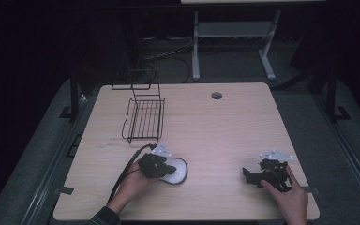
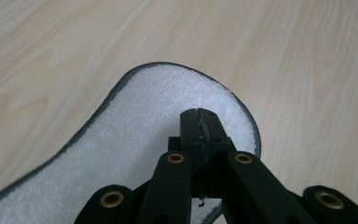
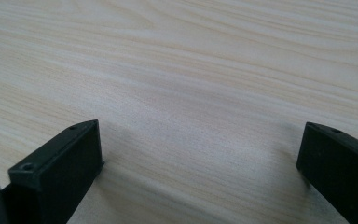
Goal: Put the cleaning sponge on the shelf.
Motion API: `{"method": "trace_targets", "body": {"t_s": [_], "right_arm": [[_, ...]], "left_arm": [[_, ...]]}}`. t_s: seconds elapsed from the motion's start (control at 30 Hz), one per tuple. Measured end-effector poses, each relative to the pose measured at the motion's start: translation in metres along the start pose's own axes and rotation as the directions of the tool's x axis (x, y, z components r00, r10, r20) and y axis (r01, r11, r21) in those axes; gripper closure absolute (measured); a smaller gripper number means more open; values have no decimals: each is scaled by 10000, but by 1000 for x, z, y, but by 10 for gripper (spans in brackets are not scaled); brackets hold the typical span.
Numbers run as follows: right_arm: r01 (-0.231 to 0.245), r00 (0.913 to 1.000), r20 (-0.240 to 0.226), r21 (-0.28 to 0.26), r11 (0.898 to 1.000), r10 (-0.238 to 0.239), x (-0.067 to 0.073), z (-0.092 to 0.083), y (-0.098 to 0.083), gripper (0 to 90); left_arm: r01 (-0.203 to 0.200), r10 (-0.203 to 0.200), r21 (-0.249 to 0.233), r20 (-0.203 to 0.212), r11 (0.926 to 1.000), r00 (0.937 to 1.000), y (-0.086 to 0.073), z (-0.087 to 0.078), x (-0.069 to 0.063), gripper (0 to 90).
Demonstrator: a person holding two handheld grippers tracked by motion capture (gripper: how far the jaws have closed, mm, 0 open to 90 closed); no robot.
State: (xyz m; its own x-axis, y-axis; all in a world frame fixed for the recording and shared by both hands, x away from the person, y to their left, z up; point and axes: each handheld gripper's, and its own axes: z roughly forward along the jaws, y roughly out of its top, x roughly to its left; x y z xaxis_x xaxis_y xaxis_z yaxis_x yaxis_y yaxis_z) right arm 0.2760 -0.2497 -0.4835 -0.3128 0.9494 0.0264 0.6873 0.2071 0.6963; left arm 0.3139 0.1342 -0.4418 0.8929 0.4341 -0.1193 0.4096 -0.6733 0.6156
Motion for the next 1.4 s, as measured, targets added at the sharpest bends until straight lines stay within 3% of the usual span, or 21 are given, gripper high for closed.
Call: {"method": "trace_targets", "body": {"t_s": [0.2,0.3,0.37,0.43,0.47,0.67,0.9,1.03,1.4], "right_arm": [[-3,10000,-1,-2,10000,3,0,0,0,0],[2,10000,-4,-4,10000,-2,0,0,0,0],[-3,10000,-2,-2,10000,3,0,0,0,0],[-1,10000,0,-5,10000,1,0,0,0,0],[0,10000,-1,-3,10000,0,0,0,0,0],[3,10000,0,-4,10000,-3,0,0,0,0],[-3,10000,-6,-2,10000,3,0,0,0,0],[-2,10000,-6,-4,10000,2,0,0,0,0],[-2,10000,-7,-3,10000,2,0,0,0,0]], "left_arm": [[-122,122,-206,-27,9997,9999,7,-2,4,899],[35,-58,-595,-386,9982,9992,2,-20,17,898],[101,-133,-596,-539,9982,9985,-1,-24,22,898],[320,-381,-708,-869,9970,9955,-7,-33,33,898],[603,-697,-860,-1106,9945,9914,-14,-40,45,898],[1120,-1218,-785,-1336,9906,9835,-32,-49,65,899],[1358,-1392,-353,-1238,9901,9825,-38,-39,69,898],[1226,-1249,-262,-1277,9921,9839,-39,-40,68,898],[1534,-1556,-301,-964,9877,9831,-57,-52,51,898]]}}
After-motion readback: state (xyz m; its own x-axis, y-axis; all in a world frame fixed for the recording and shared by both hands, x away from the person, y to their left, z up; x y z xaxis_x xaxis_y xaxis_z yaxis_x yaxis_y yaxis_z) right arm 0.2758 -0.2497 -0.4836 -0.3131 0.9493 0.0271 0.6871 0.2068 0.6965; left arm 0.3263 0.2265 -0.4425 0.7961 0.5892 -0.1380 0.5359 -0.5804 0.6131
